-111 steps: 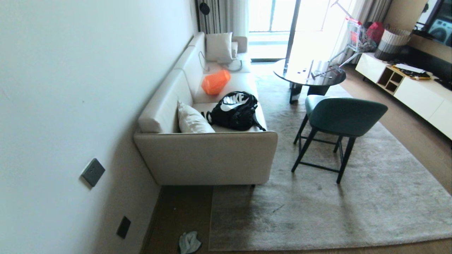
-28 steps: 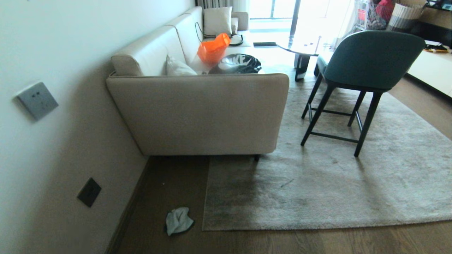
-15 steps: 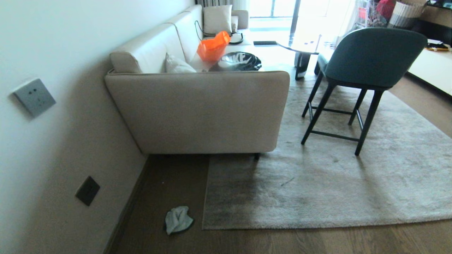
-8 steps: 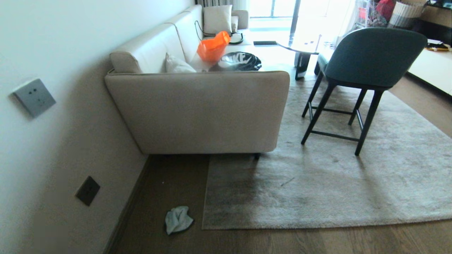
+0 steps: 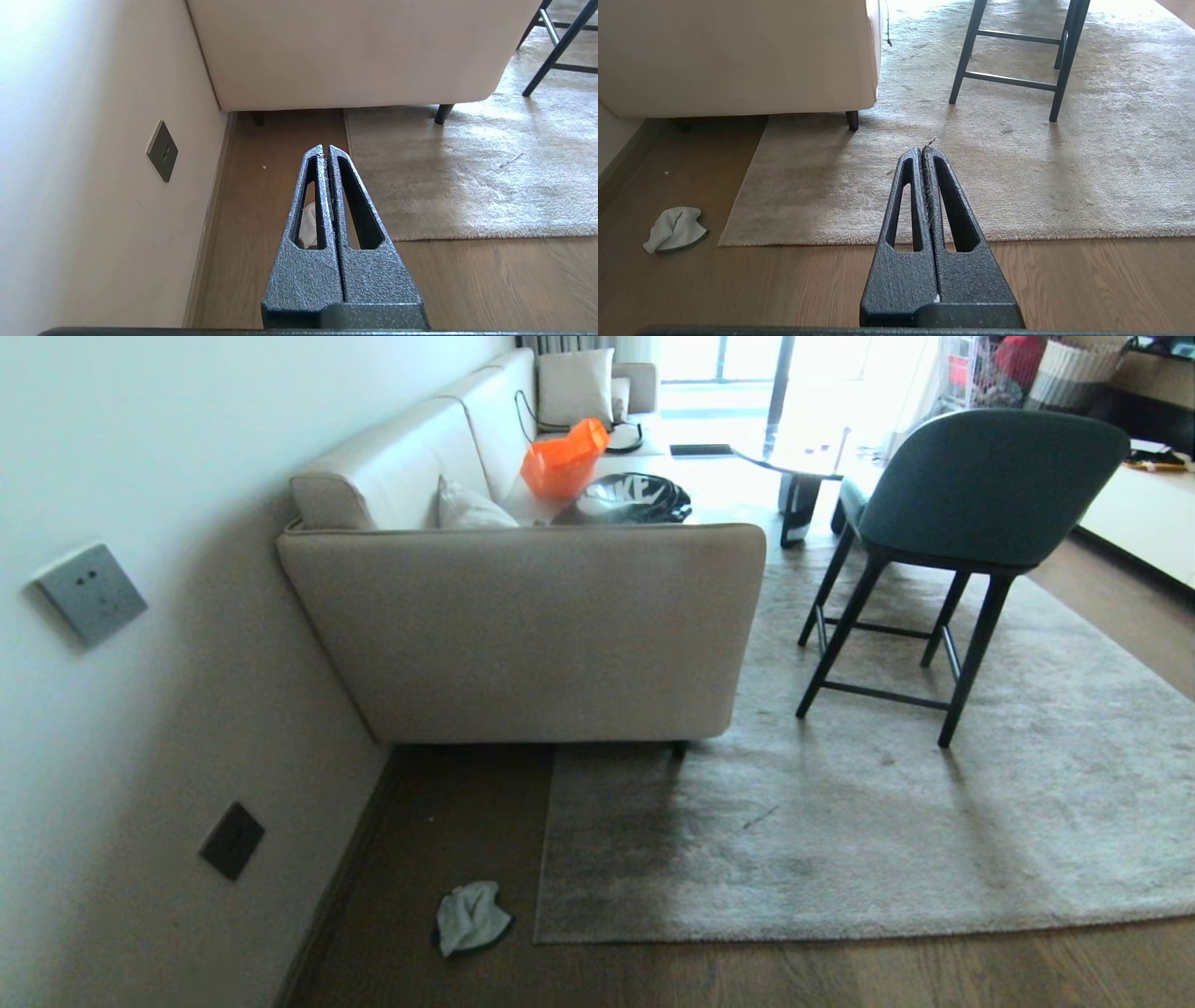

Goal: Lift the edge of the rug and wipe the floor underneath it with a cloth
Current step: Pick up the rag

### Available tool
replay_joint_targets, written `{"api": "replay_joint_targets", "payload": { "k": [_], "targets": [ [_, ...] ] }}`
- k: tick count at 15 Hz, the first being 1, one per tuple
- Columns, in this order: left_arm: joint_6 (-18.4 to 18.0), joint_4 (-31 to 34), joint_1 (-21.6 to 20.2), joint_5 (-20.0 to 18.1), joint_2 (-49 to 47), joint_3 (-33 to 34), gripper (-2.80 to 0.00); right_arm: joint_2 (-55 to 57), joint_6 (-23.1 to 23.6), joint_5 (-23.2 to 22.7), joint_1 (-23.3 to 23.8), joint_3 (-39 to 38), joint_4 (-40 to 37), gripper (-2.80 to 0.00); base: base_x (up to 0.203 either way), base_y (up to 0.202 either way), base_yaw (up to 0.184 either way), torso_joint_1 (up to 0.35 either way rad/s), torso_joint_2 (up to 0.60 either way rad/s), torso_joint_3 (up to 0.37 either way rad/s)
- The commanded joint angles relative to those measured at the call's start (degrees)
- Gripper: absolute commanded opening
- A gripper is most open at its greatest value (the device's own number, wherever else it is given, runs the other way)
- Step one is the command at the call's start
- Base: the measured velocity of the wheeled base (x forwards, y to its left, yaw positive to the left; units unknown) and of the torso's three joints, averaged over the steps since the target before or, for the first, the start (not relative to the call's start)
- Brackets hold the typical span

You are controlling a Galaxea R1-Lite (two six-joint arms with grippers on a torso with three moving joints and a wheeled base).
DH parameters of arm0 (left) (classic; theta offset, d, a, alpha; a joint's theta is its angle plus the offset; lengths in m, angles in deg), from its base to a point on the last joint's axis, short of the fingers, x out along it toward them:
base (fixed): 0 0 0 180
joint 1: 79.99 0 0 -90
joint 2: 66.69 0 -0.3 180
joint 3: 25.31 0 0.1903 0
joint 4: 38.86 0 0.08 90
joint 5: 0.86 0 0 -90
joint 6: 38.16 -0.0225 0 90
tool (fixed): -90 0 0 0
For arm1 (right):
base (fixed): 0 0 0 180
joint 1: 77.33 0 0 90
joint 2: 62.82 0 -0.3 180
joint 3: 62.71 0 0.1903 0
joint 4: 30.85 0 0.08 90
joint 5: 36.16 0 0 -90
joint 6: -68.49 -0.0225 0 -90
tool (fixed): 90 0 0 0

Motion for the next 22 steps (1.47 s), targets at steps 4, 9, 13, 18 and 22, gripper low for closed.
{"api": "replay_joint_targets", "payload": {
  "k": [4, 9, 13, 18, 22],
  "targets": [
    [0.4, 0.0, 0.0, 0.0, 0.0, 0.0, -2.80, 0.0, 0.0, 0.0, 0.0, 0.0, 0.0, -2.80, 0.000, 0.000, 0.000, 0.001, 0.00, -0.019],
    [1.0, -0.1, 0.0, -0.1, 0.0, 0.0, -2.80, 0.0, 0.0, 0.0, 0.0, 0.0, 0.0, -2.80, 0.000, 0.000, 0.000, 0.002, 0.00, -0.174],
    [1.1, -0.1, 0.0, -0.1, 0.0, 0.0, -2.80, 0.0, 0.0, 0.0, 0.0, 0.0, 0.0, -2.80, 0.000, 0.000, 0.000, 0.003, 0.00, -0.198],
    [1.4, -0.1, 0.0, -0.1, 0.0, 0.0, -2.80, 0.0, 0.0, 0.0, 0.0, 0.0, 0.0, -2.80, 0.000, 0.000, 0.000, 0.001, 0.00, -0.196],
    [1.3, -0.1, 0.0, -0.1, 0.0, 0.0, -2.80, 0.0, 0.0, 0.0, 0.0, 0.0, 0.0, -2.80, 0.000, 0.000, 0.000, 0.005, 0.00, -0.196]
  ]
}}
